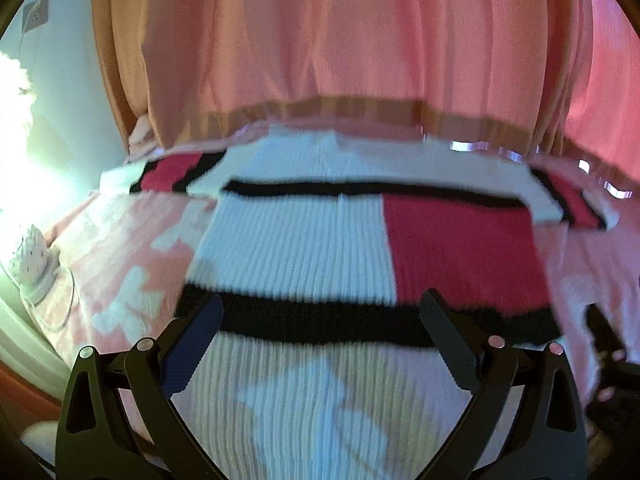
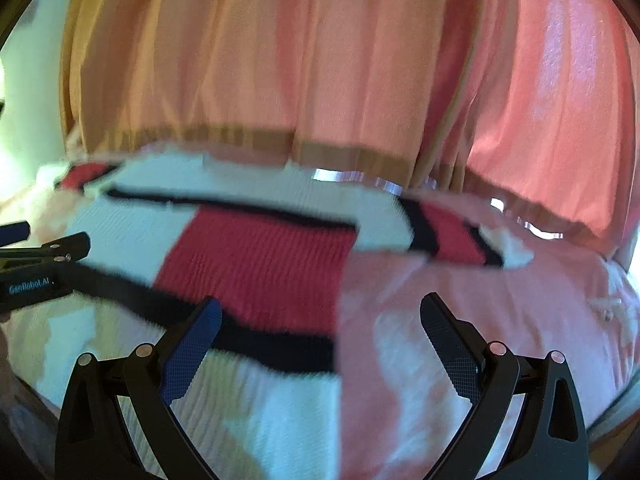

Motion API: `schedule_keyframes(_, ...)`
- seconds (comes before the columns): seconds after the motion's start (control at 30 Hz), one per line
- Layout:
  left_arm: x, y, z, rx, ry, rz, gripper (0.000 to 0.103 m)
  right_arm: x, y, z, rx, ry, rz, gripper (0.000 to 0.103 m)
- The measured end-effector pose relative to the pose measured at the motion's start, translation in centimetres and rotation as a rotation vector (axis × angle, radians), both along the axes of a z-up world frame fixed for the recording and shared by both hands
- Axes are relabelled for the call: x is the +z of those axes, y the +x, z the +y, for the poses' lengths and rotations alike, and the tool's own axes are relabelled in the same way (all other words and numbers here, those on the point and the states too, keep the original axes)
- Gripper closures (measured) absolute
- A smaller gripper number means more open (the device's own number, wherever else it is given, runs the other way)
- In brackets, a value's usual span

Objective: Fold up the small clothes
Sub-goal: 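Grasp the striped sleeve cuff with the right gripper and lift it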

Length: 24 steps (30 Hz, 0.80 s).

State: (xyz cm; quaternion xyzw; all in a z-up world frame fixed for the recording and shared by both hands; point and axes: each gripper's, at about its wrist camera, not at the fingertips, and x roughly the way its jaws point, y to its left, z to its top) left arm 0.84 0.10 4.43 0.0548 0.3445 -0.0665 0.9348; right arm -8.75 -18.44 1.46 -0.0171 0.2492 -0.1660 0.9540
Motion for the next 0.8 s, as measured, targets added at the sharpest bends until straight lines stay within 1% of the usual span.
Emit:
schedule_keyframes(0.1,2.7,1.7,0.0,-0.002,-0.037,-0.05,0.006,2.8,-0.1,-4.6,-0.021,0.003,-0.042,0.005)
schedule_keyframes(0.17,4.0,3.2,-0.7,-0.006,-0.04,-0.09,0.006,3.9,0.5,-9.6,-0.07,0.014,-0.043,0.005)
schedule_keyframes(0.2,4.2,3.8,-1.1,-0.009,-0.03,-0.101,0.006,3.9,1.1,-12.2,-0.12,0.051,-0.03,0.005)
schedule_keyframes(0.23,4.3,4.6,-1.8,-0.017,-0.009,-0.117,0.006,3.7,2.0,-16.1,-0.148,0.139,-0.018,0.005)
schedule_keyframes(0.27,4.2,5.2,-2.5,-0.024,0.014,-0.129,0.006,3.2,2.7,-19.0,-0.147,0.187,-0.011,0.006)
schedule_keyframes(0.3,4.1,5.7,-2.9,-0.029,0.023,-0.136,0.006,2.6,3.6,-21.6,-0.186,0.183,0.009,0.011)
schedule_keyframes(0.33,3.7,6.1,-3.5,-0.037,0.034,-0.146,0.006,1.9,4.3,-23.5,-0.223,0.166,0.025,0.011)
schedule_keyframes(0.4,3.0,6.8,-4.1,-0.038,0.049,-0.16,0.006,0.3,5.9,-27.1,-0.254,0.151,0.067,0.011)
schedule_keyframes(0.43,2.4,7.1,-4.4,-0.031,0.058,-0.169,0.006,-0.9,7.0,-29.3,-0.261,0.164,0.094,0.011)
schedule_keyframes(0.47,2.0,7.3,-4.5,-0.027,0.064,-0.169,0.006,-1.8,7.7,-30.7,-0.255,0.179,0.112,0.011)
schedule_keyframes(0.53,1.0,8.0,-4.8,-0.024,0.07,-0.143,0.006,-3.8,9.4,-33.7,-0.26,0.192,0.157,0.011)
schedule_keyframes(0.63,0.1,9.2,-5.1,-0.015,0.059,-0.106,0.006,-6.2,11.4,-36.7,-0.276,0.199,0.17,0.011)
schedule_keyframes(0.7,-0.3,10.0,-5.5,-0.005,0.059,-0.094,0.006,-7.8,12.5,-38.5,-0.294,0.239,0.179,0.011)
schedule_keyframes(0.77,-0.7,10.6,-5.8,0.001,0.067,-0.089,0.006,-9.7,13.7,-39.9,-0.299,0.311,0.196,0.023)
schedule_keyframes(0.8,-0.8,10.9,-6.0,0.0,0.069,-0.086,0.006,-9.9,14.0,-40.0,-0.3,0.326,0.203,0.026)
